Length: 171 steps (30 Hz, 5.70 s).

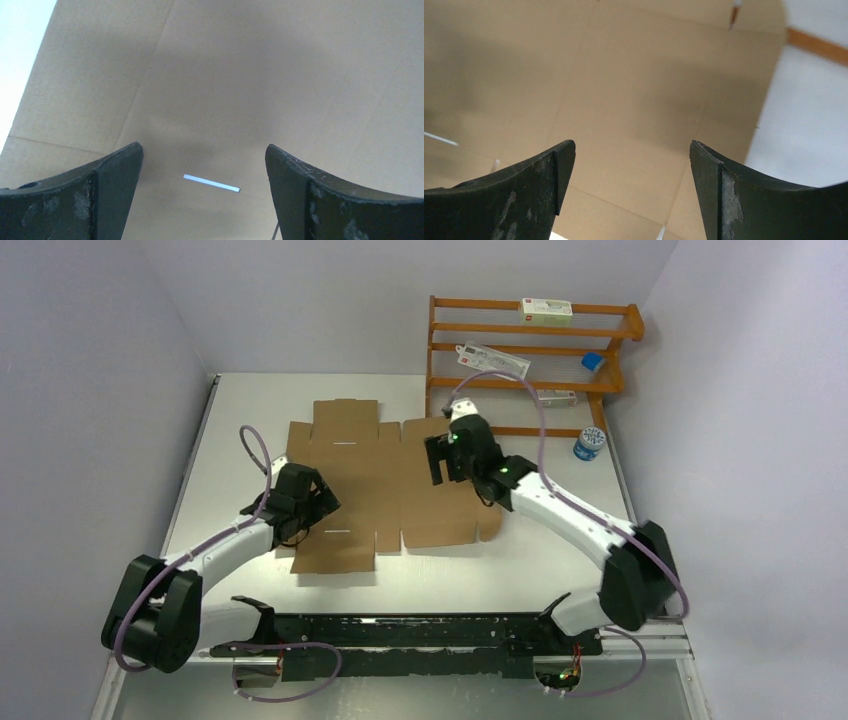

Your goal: Fold the paper box

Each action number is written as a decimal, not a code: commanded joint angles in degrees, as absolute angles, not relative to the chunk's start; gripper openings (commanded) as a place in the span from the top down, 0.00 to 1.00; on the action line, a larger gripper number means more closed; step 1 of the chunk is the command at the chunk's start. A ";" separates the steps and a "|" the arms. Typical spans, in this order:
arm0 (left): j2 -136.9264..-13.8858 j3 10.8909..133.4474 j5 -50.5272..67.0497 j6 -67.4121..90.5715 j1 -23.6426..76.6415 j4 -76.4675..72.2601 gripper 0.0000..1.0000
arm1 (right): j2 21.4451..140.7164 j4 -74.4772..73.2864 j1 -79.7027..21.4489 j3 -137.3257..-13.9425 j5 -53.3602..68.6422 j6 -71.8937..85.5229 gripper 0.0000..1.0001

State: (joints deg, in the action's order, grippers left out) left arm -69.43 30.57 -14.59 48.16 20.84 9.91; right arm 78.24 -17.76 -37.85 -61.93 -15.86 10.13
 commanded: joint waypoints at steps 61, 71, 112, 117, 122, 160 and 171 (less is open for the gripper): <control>-82.98 32.22 -19.17 49.31 21.15 4.25 0.05 | 89.11 -17.27 -31.44 -45.19 8.08 15.16 0.10; -94.05 40.38 -16.77 41.24 26.24 1.59 0.05 | 72.31 -25.98 -47.16 -38.74 5.23 28.96 0.11; -96.46 47.88 -5.89 33.31 33.35 -3.36 0.06 | 76.51 -1.31 -19.39 -30.83 6.82 23.05 0.10; -89.23 48.41 -2.81 36.38 27.89 -1.55 0.06 | 70.92 -7.56 -20.78 -37.56 3.74 19.14 0.09; -89.96 50.41 1.44 36.31 19.50 -2.02 0.08 | 75.28 -6.14 -25.68 -45.03 3.08 14.52 0.09; -105.02 59.62 11.46 19.78 19.95 -10.28 0.56 | 100.01 11.07 -38.41 -42.76 5.54 14.60 0.18; -100.15 59.91 0.83 21.33 25.66 -4.06 0.54 | 99.22 10.26 -38.61 -43.73 5.01 14.77 0.18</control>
